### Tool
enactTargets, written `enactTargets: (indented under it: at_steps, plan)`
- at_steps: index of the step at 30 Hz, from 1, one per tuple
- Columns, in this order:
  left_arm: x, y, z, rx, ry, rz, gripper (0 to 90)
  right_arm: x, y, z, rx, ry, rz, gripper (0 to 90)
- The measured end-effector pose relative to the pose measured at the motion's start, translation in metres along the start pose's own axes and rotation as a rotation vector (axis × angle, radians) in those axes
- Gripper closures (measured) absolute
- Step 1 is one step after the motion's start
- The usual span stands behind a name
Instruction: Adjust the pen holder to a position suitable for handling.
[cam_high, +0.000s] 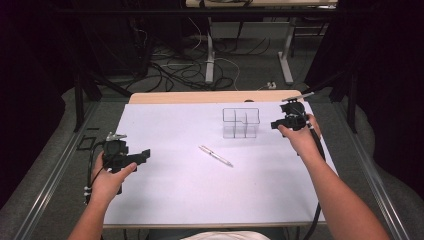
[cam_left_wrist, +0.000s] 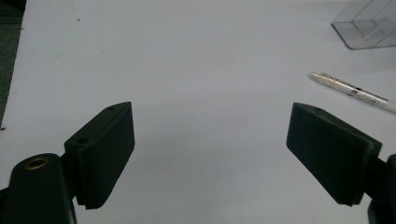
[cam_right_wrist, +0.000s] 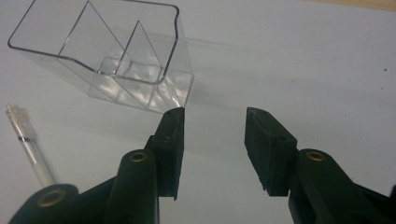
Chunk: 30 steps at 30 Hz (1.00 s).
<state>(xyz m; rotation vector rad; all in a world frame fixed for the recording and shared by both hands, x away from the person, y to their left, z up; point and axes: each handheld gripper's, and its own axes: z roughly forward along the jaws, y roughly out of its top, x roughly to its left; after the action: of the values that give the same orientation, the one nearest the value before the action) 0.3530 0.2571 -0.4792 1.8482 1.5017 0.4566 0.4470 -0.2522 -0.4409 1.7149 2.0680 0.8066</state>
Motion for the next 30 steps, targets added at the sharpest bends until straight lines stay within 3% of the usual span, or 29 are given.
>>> enactTargets:
  at_steps: [5,13,18,23,30]
  plan:
    - [0.000,0.000,0.001,0.011,-0.004,0.000,15.4,0.003,0.017,0.012,0.037,-0.001,0.027,60.7]
    - [0.001,-0.001,0.001,0.012,-0.002,-0.003,15.5,0.013,0.030,0.024,0.045,0.002,0.058,66.2]
    - [0.001,-0.001,0.002,0.008,-0.002,-0.007,15.5,0.020,0.035,0.028,0.052,0.004,0.065,69.9]
    - [0.001,-0.001,0.003,0.012,-0.001,-0.006,15.5,0.027,0.039,0.038,0.055,0.004,0.103,74.5]
    - [0.001,-0.001,0.003,0.014,-0.003,-0.006,15.5,0.030,0.041,0.046,0.082,-0.007,0.116,75.2]
